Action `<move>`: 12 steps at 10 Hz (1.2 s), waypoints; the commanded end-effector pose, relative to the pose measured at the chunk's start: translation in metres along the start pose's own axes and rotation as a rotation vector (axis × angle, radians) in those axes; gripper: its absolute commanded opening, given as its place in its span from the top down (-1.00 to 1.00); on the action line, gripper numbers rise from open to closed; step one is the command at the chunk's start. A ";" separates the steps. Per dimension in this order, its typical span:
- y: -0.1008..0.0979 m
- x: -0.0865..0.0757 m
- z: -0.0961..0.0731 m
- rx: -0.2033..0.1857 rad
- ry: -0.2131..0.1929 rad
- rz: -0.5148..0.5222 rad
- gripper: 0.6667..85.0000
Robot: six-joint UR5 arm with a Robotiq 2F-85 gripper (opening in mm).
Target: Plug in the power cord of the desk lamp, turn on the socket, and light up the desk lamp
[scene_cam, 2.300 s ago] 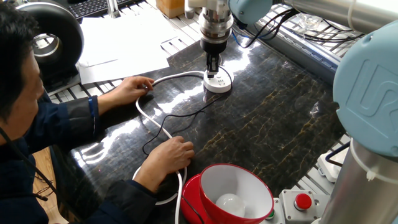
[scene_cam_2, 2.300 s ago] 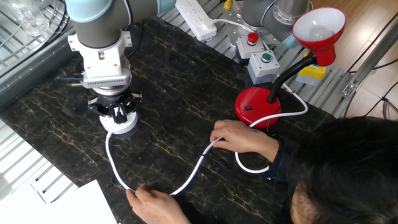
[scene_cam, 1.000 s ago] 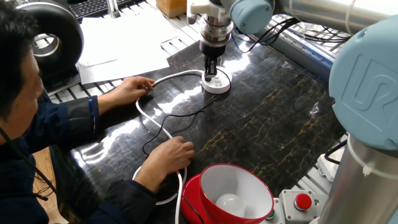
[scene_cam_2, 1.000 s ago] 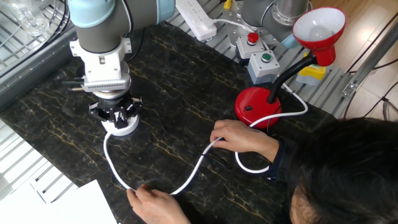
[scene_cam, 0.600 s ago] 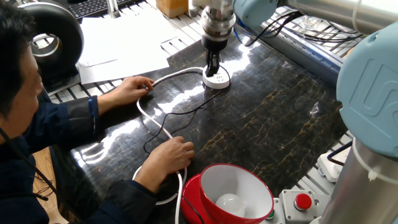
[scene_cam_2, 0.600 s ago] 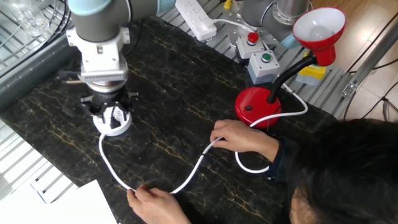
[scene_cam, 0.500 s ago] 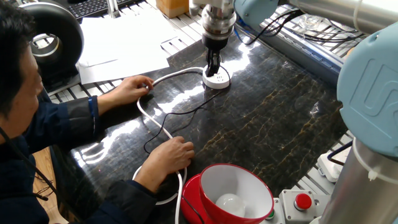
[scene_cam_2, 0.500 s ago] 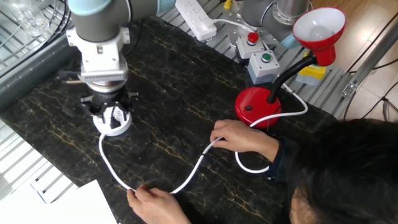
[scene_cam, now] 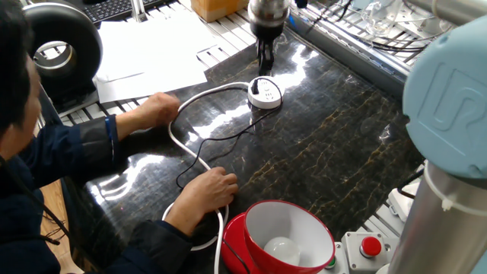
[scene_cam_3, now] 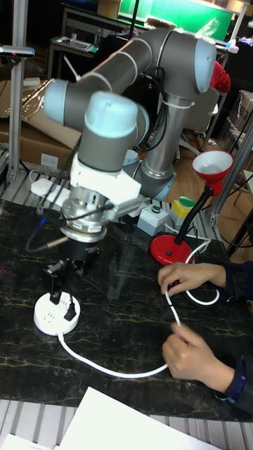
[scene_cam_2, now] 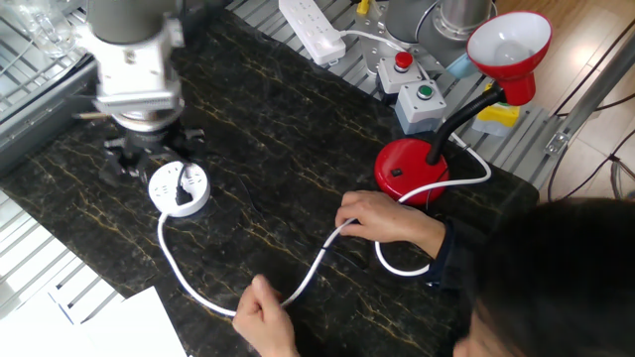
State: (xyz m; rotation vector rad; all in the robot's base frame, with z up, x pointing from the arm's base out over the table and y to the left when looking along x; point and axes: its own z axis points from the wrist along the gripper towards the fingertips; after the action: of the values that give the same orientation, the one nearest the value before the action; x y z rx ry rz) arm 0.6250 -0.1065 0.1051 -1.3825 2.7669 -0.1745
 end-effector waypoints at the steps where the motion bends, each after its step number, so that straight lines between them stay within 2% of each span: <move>1: -0.034 0.023 -0.013 0.065 0.088 -0.004 0.42; 2: -0.035 0.022 -0.005 0.066 0.089 0.039 0.98; 3: -0.035 0.018 0.006 0.063 0.087 0.047 0.99; 4: -0.032 0.011 0.023 0.051 0.069 0.064 0.99; 5: -0.020 0.005 0.035 0.020 0.047 0.093 0.99; 6: 0.005 -0.009 0.042 -0.065 -0.010 0.162 0.99; 7: 0.010 -0.018 0.044 -0.086 -0.054 0.201 0.99; 8: 0.016 -0.015 0.042 -0.113 -0.059 0.209 0.99; 10: 0.004 0.004 0.046 -0.086 -0.041 0.150 0.99; 12: 0.003 0.010 0.055 -0.094 -0.057 0.129 0.99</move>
State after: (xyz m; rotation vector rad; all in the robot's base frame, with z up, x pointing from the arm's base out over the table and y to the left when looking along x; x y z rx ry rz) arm 0.6244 -0.1119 0.0591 -1.1940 2.8604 -0.0493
